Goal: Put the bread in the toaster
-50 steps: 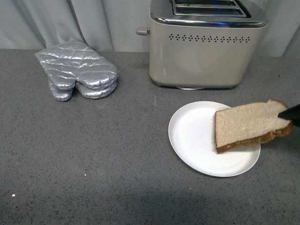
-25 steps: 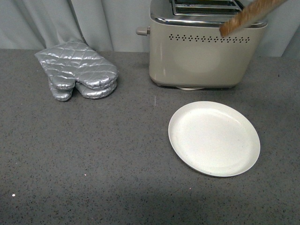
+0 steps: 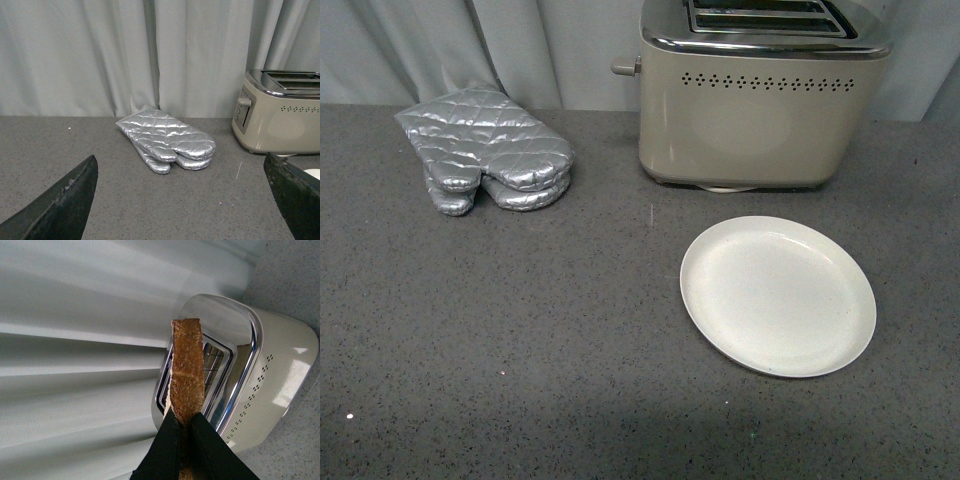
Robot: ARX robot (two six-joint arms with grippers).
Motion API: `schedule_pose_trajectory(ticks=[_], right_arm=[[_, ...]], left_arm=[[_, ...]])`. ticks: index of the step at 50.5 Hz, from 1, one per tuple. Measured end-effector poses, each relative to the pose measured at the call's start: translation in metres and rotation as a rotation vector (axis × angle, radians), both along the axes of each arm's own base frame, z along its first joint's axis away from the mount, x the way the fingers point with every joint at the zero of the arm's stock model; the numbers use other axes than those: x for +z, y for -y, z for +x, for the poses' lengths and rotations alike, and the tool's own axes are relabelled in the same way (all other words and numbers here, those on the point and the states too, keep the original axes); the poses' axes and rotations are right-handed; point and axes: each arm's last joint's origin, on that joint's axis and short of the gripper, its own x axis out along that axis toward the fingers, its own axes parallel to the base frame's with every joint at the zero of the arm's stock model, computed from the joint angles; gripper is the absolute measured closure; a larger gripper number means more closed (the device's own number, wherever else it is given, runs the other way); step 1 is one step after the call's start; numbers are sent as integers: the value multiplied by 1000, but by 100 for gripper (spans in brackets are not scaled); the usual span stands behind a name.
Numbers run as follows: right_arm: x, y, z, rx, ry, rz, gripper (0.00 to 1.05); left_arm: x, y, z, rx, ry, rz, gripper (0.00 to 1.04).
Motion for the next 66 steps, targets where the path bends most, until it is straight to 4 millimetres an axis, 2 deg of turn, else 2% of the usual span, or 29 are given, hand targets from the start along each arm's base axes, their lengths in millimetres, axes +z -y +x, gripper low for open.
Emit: schedule_pose_trajectory(ticks=[6, 18, 33, 52, 59, 66], right_arm=[[-3, -15, 11, -14, -59, -7, 104], [-3, -27, 29, -43, -119, -18, 104], [0, -38, 48, -73, -196, -32, 104], [-10, -46, 62, -79, -244, -42, 104], [-8, -49, 70, -44, -201, -64, 85], [1, -52, 75, 4, -102, -158, 63]], left_arm=[[0, 0, 0, 0, 0, 0, 7], [0, 0, 0, 0, 0, 0, 7], [0, 0, 0, 0, 0, 0, 7], [0, 0, 0, 0, 0, 0, 7], [0, 0, 0, 0, 0, 0, 7], [0, 0, 0, 0, 0, 0, 7]])
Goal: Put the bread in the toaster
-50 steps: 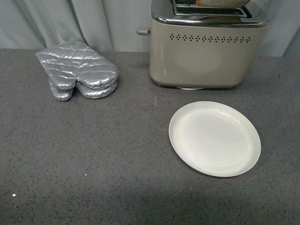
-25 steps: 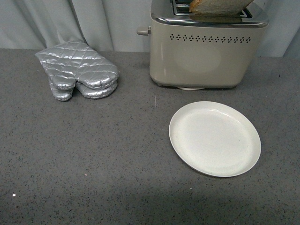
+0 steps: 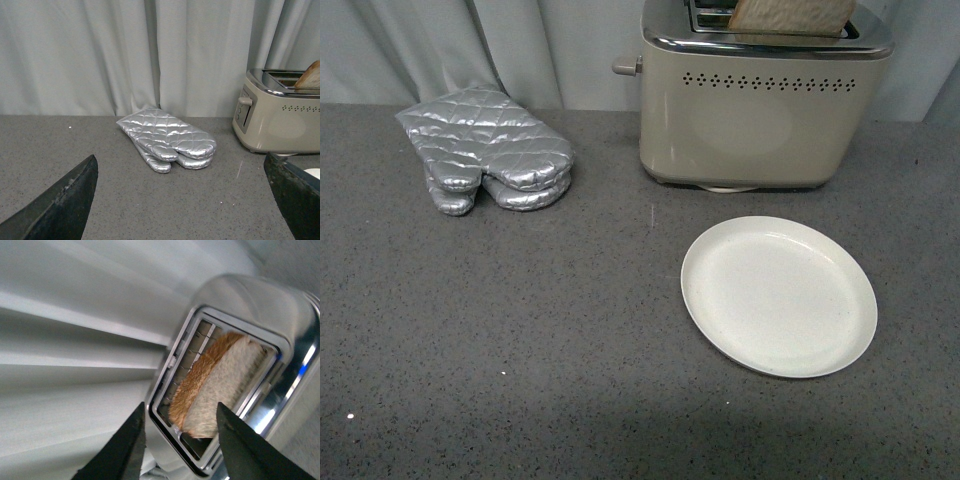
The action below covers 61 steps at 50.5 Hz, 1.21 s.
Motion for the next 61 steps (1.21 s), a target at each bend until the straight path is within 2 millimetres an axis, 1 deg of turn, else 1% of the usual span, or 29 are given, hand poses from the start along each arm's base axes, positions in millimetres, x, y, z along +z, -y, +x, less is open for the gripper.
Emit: schedule_pose_trajectory(ticks=[5, 6, 8, 10, 11, 13, 16, 18, 19, 20, 21, 24, 25, 26, 30, 33, 34, 39, 43, 49, 53, 54, 55, 57, 59, 60, 61], right_arm=[[10, -2, -2, 53, 103, -131, 47], [11, -2, -3, 60, 114, -145, 45], [15, -1, -5, 79, 150, -179, 40], [19, -1, -10, 116, 190, -250, 33], [20, -1, -11, 124, 201, -266, 31], [24, 1, -18, 149, 239, -339, 24], [28, 2, -26, 167, 277, -409, 17], [30, 5, -35, 179, 313, -496, 10], [31, 7, -40, 182, 325, -550, 8], [31, 11, -49, 186, 342, -595, 9], [30, 12, -51, 192, 344, -618, 9], [21, 26, -71, 196, 316, -714, 10], [15, 32, -79, 185, 305, -760, 10], [12, 34, -82, 180, 302, -776, 10], [-7, 51, -102, 158, 284, -923, 10], [-23, 65, -121, 161, 287, -1046, 10], [-29, 71, -130, 168, 280, -1112, 10], [-40, 90, -167, 186, 271, -1303, 10], [-47, 103, -193, 195, 252, -1396, 10], [-60, 123, -224, 173, 189, -1445, 10], [-69, 138, -242, 115, 145, -1426, 10], [-70, 141, -246, 113, 149, -1410, 11], [-71, 145, -248, 161, 187, -1376, 14], [-76, 152, -261, 292, 267, -1281, 25], [-84, 152, -271, 380, 320, -1204, 34], [-86, 151, -274, 404, 338, -1178, 37], [-89, 151, -278, 420, 359, -1158, 43]], left_arm=[[0, 0, 0, 0, 0, 0, 7], [0, 0, 0, 0, 0, 0, 7], [0, 0, 0, 0, 0, 0, 7], [0, 0, 0, 0, 0, 0, 7], [0, 0, 0, 0, 0, 0, 7], [0, 0, 0, 0, 0, 0, 7], [0, 0, 0, 0, 0, 0, 7], [0, 0, 0, 0, 0, 0, 7], [0, 0, 0, 0, 0, 0, 7], [0, 0, 0, 0, 0, 0, 7], [0, 0, 0, 0, 0, 0, 7], [0, 0, 0, 0, 0, 0, 7], [0, 0, 0, 0, 0, 0, 7], [0, 0, 0, 0, 0, 0, 7], [0, 0, 0, 0, 0, 0, 7], [0, 0, 0, 0, 0, 0, 7], [0, 0, 0, 0, 0, 0, 7], [0, 0, 0, 0, 0, 0, 7], [0, 0, 0, 0, 0, 0, 7], [0, 0, 0, 0, 0, 0, 7], [0, 0, 0, 0, 0, 0, 7], [0, 0, 0, 0, 0, 0, 7], [0, 0, 0, 0, 0, 0, 7], [0, 0, 0, 0, 0, 0, 7], [0, 0, 0, 0, 0, 0, 7], [0, 0, 0, 0, 0, 0, 7], [0, 0, 0, 0, 0, 0, 7]])
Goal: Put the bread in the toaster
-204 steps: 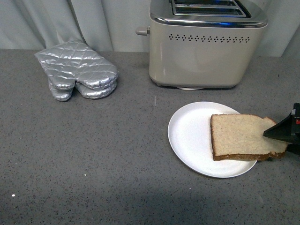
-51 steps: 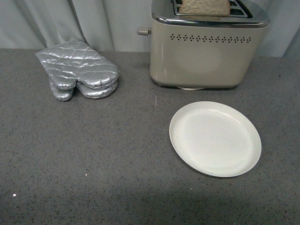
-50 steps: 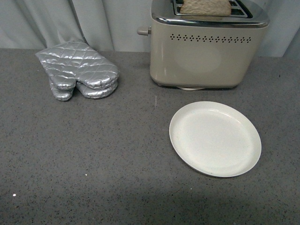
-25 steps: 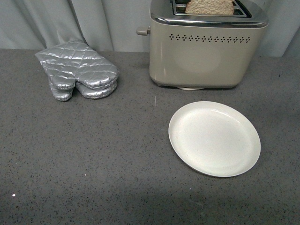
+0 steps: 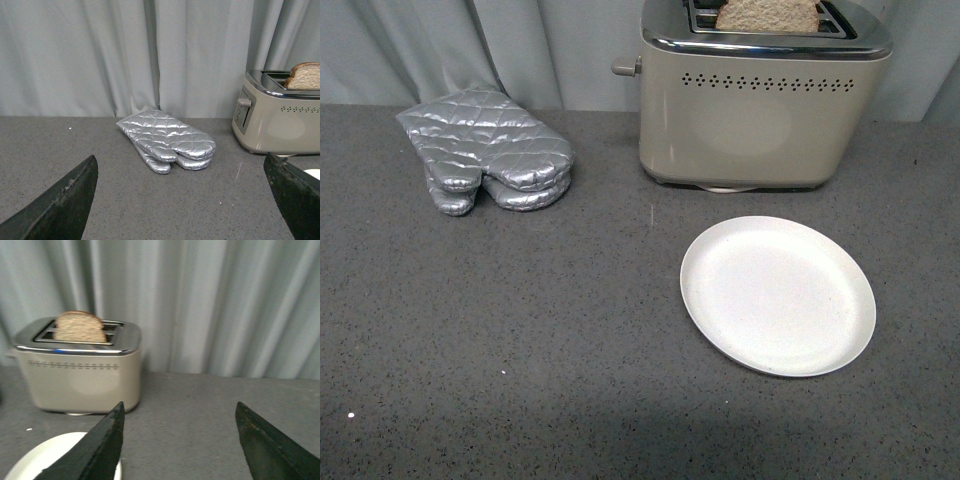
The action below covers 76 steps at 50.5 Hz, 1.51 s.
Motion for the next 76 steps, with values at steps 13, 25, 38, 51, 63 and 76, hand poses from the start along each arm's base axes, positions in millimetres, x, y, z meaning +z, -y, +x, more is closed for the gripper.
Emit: schedule_pose_trajectory(ticks=[13, 25, 38, 51, 63, 76], right_arm=[[-6, 0, -14, 10, 20, 55, 100], [-16, 0, -22, 10, 29, 58, 104], [-16, 0, -28, 10, 31, 57, 104], [-17, 0, -33, 9, 30, 57, 104], [-19, 0, -43, 10, 25, 57, 104], [-19, 0, -43, 10, 25, 57, 58]], left_arm=[[0, 0, 0, 0, 0, 0, 7], [0, 0, 0, 0, 0, 0, 7], [0, 0, 0, 0, 0, 0, 7], [0, 0, 0, 0, 0, 0, 7], [0, 0, 0, 0, 0, 0, 7], [0, 0, 0, 0, -1, 0, 7]])
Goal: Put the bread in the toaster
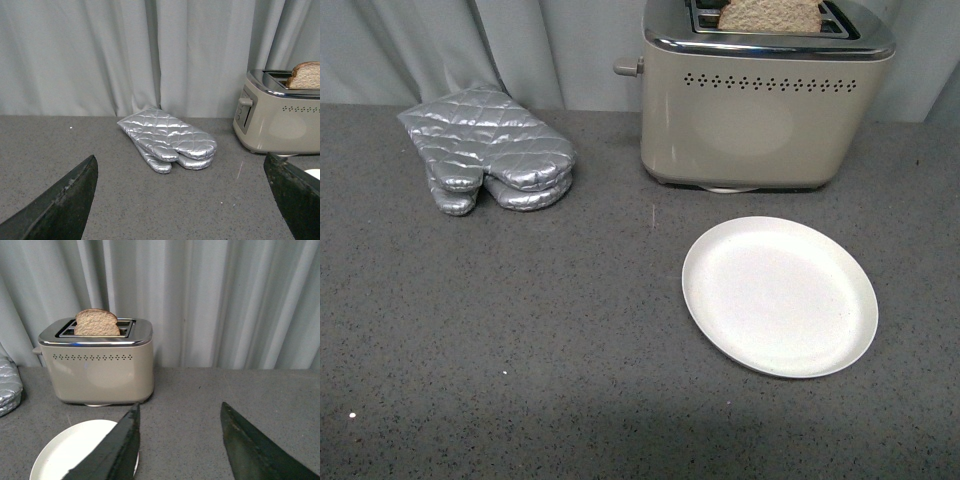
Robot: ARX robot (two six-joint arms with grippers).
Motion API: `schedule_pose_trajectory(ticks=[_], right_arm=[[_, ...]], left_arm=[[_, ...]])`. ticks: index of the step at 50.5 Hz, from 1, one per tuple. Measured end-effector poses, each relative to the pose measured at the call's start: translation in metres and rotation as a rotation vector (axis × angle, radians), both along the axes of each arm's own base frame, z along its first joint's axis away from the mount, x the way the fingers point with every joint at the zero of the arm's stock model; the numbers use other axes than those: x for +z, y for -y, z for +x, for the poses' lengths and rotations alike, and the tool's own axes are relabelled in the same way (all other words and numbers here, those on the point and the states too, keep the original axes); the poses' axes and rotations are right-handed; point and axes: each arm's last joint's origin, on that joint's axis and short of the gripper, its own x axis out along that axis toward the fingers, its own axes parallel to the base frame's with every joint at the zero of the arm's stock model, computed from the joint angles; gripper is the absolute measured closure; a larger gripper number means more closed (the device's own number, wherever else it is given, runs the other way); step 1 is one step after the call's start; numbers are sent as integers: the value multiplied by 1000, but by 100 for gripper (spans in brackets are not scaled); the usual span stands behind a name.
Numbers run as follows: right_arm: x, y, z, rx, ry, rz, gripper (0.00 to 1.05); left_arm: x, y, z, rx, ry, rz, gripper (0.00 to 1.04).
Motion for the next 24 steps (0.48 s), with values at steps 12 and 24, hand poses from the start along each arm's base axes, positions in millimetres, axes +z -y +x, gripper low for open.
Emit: schedule_pose_trajectory(ticks=[12, 24], right_arm=[[0, 0, 0, 0, 0, 0, 12], [0, 0, 0, 0, 0, 4, 10]], left_arm=[[0, 0, 0, 0, 0, 0, 7], [0, 0, 0, 0, 0, 0, 7]])
